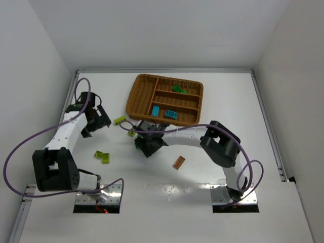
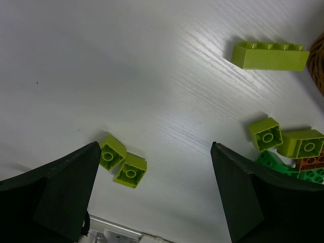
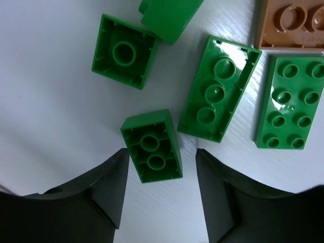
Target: Sort the legos into containers by color
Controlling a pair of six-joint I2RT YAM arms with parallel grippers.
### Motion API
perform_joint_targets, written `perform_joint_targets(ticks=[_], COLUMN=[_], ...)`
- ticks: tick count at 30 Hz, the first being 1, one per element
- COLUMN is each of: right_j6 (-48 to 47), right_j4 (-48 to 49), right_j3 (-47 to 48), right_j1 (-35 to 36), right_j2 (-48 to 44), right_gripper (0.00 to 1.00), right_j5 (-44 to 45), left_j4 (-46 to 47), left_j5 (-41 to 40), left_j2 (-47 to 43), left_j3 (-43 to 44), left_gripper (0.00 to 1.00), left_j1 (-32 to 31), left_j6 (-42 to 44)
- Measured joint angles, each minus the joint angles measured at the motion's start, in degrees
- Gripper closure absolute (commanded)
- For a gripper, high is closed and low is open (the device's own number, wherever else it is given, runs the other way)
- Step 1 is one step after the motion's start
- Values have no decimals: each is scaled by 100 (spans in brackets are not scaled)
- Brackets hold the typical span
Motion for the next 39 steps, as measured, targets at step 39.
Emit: perform_joint_targets(ticks=[39], right_j6=[625], right_j4=[-608], right_j3=[5473], right_j1=[-3268], right_j2=[2599], right_gripper=[56], right_j5=[1847], left_j4=[79], left_j5=[245], left_j2=[107], left_j3=[96], left_gripper=[3], left_j1=[-101], left_j6=[24])
